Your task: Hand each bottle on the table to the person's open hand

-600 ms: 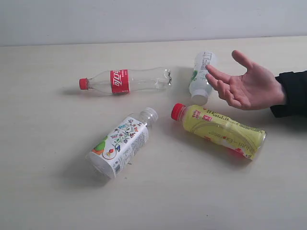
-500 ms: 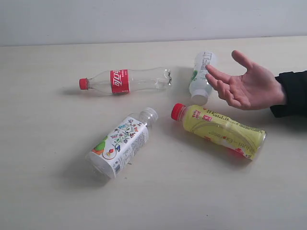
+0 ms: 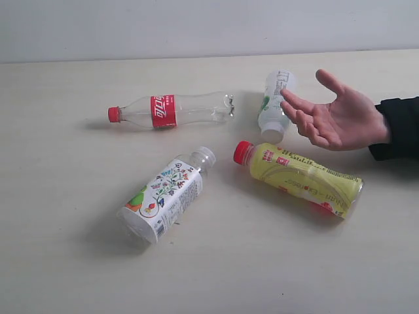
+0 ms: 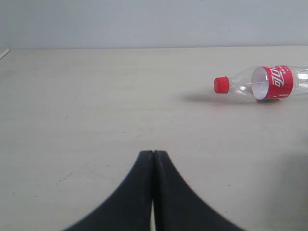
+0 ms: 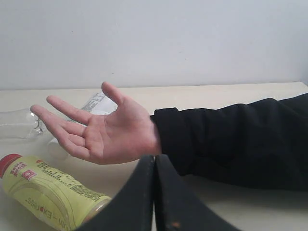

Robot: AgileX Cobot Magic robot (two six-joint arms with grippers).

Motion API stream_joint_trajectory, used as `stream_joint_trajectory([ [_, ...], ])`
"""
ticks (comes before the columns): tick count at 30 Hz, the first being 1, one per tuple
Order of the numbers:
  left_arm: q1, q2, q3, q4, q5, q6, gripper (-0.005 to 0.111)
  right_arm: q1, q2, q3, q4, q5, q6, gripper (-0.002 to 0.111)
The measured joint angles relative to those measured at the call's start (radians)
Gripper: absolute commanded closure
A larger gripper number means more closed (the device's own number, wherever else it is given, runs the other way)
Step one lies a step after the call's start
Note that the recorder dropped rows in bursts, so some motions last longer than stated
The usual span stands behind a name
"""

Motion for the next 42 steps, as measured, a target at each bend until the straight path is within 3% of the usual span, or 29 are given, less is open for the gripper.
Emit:
stream_joint_trajectory([
  [25,0.0,0.0,0.0,0.265,-0.029,0.046,0.107,0.0,0.0,0.0,0.0,0.0,0.0,0.108],
  [35,0.0,0.0,0.003,0.266,-0.319,0.039,0.107,0.0,0.0,0.0,0.0,0.0,0.0,0.108],
  [42,0.0,0.0,0.003,0.261,-0.506,-0.237,0.107,0.0,0.0,0.0,0.0,0.0,0.0,0.108],
])
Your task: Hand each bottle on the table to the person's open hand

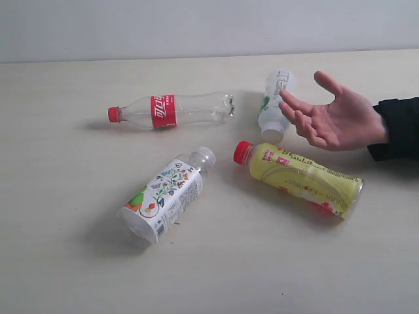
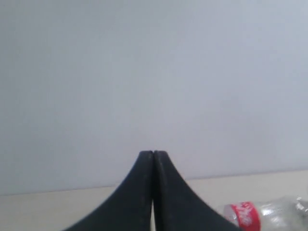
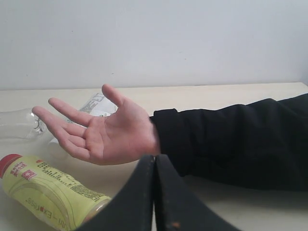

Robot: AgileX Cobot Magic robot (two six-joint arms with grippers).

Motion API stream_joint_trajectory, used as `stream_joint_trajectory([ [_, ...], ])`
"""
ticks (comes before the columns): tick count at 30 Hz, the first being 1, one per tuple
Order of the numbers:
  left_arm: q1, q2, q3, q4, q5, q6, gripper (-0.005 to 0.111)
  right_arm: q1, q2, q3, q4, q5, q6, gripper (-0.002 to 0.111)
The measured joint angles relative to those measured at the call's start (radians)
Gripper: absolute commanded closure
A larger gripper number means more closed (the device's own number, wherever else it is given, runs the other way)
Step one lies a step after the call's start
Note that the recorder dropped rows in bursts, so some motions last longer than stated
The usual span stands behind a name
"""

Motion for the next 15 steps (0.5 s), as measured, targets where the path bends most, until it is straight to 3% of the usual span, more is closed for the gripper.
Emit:
stream_joint_trajectory([
  [8,0.0,0.0,0.0,0.0,-0.079,-0.299,0.107,0.0,0.0,0.0,0.0,0.0,0.0,0.108],
  [15,0.0,0.0,0.0,-0.01,-0.206,-0.351,0.107,0.0,0.0,0.0,0.0,0.0,0.0,0.108],
])
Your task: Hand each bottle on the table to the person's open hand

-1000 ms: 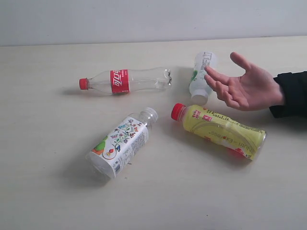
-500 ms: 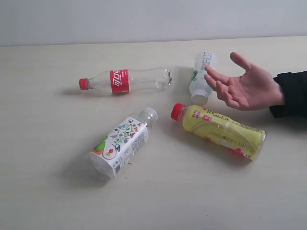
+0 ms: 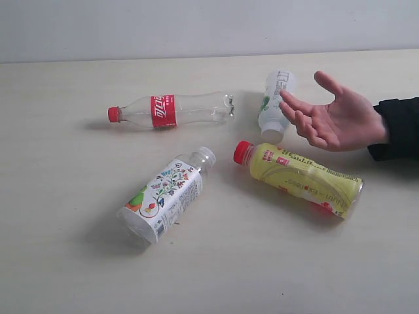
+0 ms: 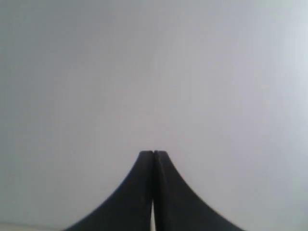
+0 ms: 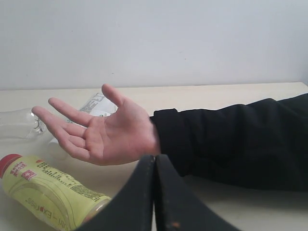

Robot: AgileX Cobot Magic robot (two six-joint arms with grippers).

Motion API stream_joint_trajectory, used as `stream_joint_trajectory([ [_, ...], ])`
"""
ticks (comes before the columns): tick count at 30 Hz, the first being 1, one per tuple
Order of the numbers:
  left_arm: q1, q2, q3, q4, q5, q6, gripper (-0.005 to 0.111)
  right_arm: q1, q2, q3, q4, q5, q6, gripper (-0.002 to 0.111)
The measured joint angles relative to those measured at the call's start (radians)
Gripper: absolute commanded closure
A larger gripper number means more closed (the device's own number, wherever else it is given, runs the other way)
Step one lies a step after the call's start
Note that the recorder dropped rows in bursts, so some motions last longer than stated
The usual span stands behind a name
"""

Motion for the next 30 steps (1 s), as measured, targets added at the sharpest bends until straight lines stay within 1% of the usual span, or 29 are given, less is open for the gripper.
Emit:
stream_joint_trajectory([
  [3,0.0,0.009,-0.002,-0.06,-0.054,-0.007,0.107,0.0,0.0,0.0,0.0,0.0,0.0,0.108],
  [5,0.0,0.044,-0.024,-0.079,-0.044,-0.01,0.107,0.0,0.0,0.0,0.0,0.0,0.0,0.108],
  [7,0.0,0.12,-0.071,-0.079,-0.012,-0.01,0.107,0.0,0.0,0.0,0.0,0.0,0.0,0.108],
  [13,0.0,0.432,-0.266,0.053,0.124,-0.015,0.107,0.0,0.0,0.0,0.0,0.0,0.0,0.108],
  [15,0.0,0.543,-0.353,0.122,0.201,-0.015,0.107,0.0,0.0,0.0,0.0,0.0,0.0,0.108],
  [18,0.0,0.687,-0.448,0.185,0.311,-0.015,0.107,0.0,0.0,0.0,0.0,0.0,0.0,0.108],
  [22,0.0,0.862,-0.553,0.245,0.421,0.045,0.107,0.0,0.0,0.0,0.0,0.0,0.0,0.108],
  [24,0.0,0.942,-0.606,0.254,0.498,0.092,0.107,0.0,0.0,0.0,0.0,0.0,0.0,0.108],
  [27,0.0,1.046,-0.7,0.252,0.667,0.181,0.107,0.0,0.0,0.0,0.0,0.0,0.0,0.108],
  [30,-0.003,1.145,-0.795,0.186,0.846,0.306,0.107,0.0,0.0,0.0,0.0,0.0,0.0,0.108],
])
